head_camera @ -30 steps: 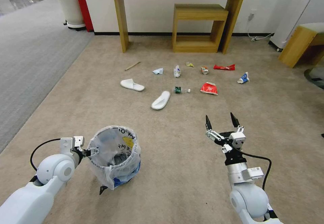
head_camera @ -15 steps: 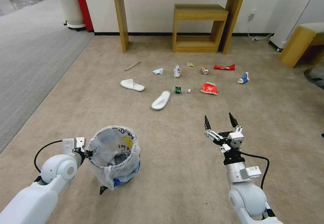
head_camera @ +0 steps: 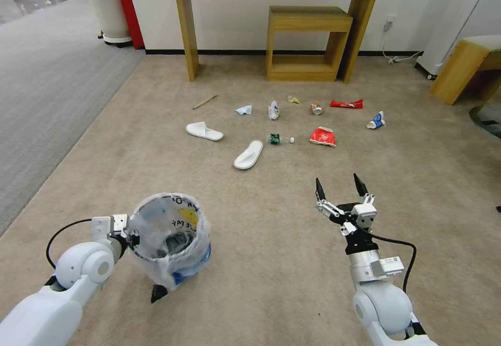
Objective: Pick up the trash bin and place the garbage on the floor into it.
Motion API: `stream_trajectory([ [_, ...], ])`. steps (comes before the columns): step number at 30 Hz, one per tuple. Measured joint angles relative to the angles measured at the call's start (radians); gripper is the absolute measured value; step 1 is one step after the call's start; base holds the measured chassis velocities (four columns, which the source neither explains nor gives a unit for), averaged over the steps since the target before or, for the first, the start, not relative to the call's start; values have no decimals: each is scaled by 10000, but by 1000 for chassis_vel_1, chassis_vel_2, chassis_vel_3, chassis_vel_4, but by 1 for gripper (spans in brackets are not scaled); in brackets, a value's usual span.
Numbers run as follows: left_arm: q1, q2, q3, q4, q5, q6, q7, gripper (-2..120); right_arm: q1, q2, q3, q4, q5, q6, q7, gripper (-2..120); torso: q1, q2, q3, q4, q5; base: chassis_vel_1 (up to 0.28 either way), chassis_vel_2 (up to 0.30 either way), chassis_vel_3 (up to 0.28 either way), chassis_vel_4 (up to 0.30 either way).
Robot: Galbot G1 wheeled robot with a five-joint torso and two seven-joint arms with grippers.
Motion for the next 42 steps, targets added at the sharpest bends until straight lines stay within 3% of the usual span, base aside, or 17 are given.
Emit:
stream_trajectory([
  [7,431,-27,-589,-604,-392,30,-306,0,-41,24,-16,118,-77,1,3,100,0,0,0,2,1,0,0,0,0],
  [10,786,-372,-1139,-1180,-659,34,-526,0,-86,59,2,142,-99,1,25,100,0,0,0,3,2,0,0,0,0],
  [14,1277,-1412,-1863,-2291,-971,34,-920,0,-122,171,83,7,-80,1,380,100,0,0,0,4,4,0,0,0,0],
  [15,1277,-1412,-1863,-2291,-971,34,-920,0,-122,171,83,7,-80,1,380,100,0,0,0,4,4,0,0,0,0],
  [17,1706,-2316,-2153,-3239,-1157,33,-1520,0,-140,186,164,-21,-7,-34,708,100,0,0,0,-1,4,0,0,0,0],
  [19,1830,-2521,-2230,-3441,-1165,33,-1667,0,-142,186,178,-22,0,-44,738,100,0,0,0,-1,4,0,0,0,0],
  [21,2270,-3168,-2482,-3967,-1019,33,-2020,0,-145,216,233,-21,-3,-53,771,100,0,0,-1,3,5,0,0,0,0],
  [27,3067,-4135,-2527,-4553,-146,29,-2124,0,-262,343,412,86,-30,-53,775,100,0,0,-1,3,2,0,0,0,0],
  [32,3280,-4776,-2908,-5209,-322,27,-2294,0,-286,477,530,115,-41,-45,777,100,0,0,-1,2,5,0,0,0,0],
  [42,3328,-4899,-3432,-5176,-126,23,-2269,0,-379,473,652,144,-237,-126,942,100,0,0,-1,2,1,0,0,0,0],
])
